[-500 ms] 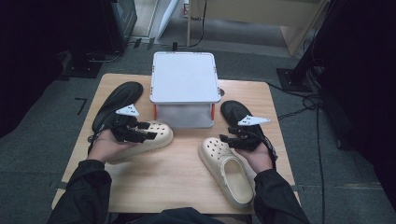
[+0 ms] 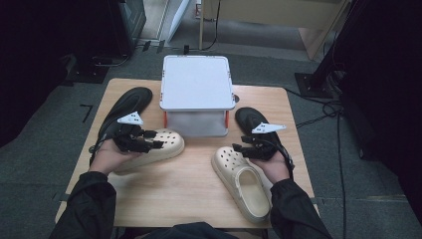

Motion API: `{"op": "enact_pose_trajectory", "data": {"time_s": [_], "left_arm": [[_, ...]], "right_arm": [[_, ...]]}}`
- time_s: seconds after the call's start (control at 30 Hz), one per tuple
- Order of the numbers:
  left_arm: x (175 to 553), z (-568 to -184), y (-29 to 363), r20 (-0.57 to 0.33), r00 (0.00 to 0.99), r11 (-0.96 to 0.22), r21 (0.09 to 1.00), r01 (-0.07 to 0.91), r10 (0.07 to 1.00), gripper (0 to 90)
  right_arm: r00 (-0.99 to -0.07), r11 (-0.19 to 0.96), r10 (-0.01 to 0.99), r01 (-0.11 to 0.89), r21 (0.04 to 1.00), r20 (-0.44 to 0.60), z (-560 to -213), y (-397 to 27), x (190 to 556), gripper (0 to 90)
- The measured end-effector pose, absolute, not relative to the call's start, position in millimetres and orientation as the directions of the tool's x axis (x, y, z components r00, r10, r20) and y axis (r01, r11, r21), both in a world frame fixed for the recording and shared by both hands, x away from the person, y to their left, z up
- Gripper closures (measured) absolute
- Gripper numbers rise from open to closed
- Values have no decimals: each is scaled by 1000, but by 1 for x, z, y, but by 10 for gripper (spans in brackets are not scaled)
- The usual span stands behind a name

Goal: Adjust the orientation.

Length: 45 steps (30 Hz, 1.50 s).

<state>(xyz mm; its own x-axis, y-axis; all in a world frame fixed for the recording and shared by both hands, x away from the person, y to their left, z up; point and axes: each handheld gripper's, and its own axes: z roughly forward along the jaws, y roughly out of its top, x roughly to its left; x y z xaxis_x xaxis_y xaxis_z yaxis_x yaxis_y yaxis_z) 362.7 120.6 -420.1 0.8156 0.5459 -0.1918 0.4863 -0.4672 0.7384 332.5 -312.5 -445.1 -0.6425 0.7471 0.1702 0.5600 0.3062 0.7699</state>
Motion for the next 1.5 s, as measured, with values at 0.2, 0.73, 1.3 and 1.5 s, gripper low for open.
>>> {"op": "enact_pose_trajectory", "data": {"time_s": [0.2, 0.73, 1.3, 1.5], "left_arm": [[360, -420, 132, -194, 805, -451, 744, 493, 561, 438], [343, -407, 151, -205, 790, -381, 787, 484, 578, 437], [356, -416, 194, -177, 755, -392, 767, 508, 632, 464], [367, -428, 206, -196, 734, -379, 754, 537, 650, 466]], "right_arm": [[-657, 310, 732, 558, 770, 182, -445, -309, 336, 457], [-683, 339, 711, 542, 769, 168, -445, -297, 346, 457], [-679, 334, 712, 550, 765, 177, -444, -298, 348, 457], [-683, 341, 709, 548, 763, 174, -445, -297, 348, 458]]}}
